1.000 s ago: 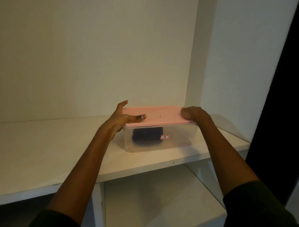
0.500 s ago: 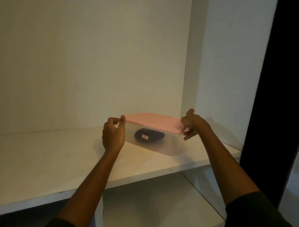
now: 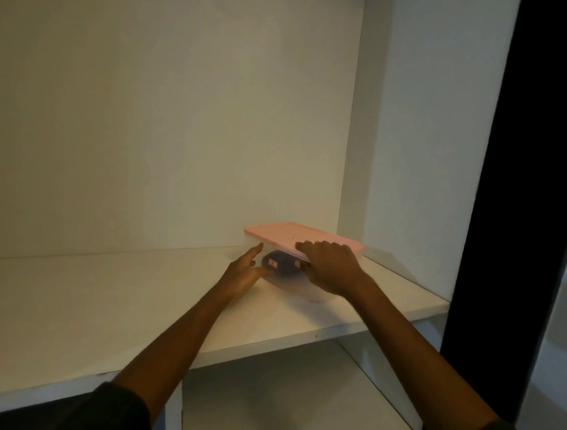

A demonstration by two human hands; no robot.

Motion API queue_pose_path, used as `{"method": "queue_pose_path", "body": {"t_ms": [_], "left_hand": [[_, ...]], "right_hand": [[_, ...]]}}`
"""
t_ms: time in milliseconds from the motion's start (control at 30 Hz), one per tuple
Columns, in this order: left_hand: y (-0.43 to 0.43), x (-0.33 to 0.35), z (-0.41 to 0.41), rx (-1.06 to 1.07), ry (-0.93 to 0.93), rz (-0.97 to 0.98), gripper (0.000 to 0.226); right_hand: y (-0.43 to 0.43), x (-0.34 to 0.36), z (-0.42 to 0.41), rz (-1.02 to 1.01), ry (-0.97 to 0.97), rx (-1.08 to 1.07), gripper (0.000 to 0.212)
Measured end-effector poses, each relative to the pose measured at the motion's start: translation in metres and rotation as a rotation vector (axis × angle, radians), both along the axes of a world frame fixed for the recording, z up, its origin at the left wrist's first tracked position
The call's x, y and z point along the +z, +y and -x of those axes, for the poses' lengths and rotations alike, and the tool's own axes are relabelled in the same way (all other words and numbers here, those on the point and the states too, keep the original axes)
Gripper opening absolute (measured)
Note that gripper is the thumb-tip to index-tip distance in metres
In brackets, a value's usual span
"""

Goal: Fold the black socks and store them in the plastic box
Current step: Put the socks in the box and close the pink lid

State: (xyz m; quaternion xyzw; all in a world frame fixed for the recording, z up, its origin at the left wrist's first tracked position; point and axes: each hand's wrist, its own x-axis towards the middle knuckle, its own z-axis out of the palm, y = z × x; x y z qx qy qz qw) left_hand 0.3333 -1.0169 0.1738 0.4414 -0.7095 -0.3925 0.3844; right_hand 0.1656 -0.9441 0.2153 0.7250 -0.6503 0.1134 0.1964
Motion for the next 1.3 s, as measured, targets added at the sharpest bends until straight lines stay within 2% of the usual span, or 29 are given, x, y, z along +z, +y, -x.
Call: {"method": "queue_pose_path", "body": {"t_ms": [133, 400, 667, 900, 1300], "left_hand": [[-0.002, 0.004, 0.01, -0.025, -0.085, 0.03, 0.07], [-0.02, -0.009, 0.018, -0.021, -0.235, 0.119, 0.077], [-0.041, -0.012, 0.009, 0.062, -0.224, 0.107, 0.069], [-0.043, -0.012, 0.01, 0.079, -0.259, 0.122, 0.068], [-0.046, -0.012, 0.01, 0.097, -0.257, 0.127, 0.066]], "right_hand": [[-0.011, -0.011, -0.01, 0.149, 0.022, -0.03, 0.03], [-0.043, -0.003, 0.018, 0.186, -0.003, -0.18, 0.03], [-0.082, 0.012, 0.045, 0.166, -0.058, -0.29, 0.032], [-0.107, -0.006, 0.062, 0.132, -0.028, -0.324, 0.03], [-0.132, -0.025, 0.07, 0.301, -0.016, -0.311, 0.025]]}}
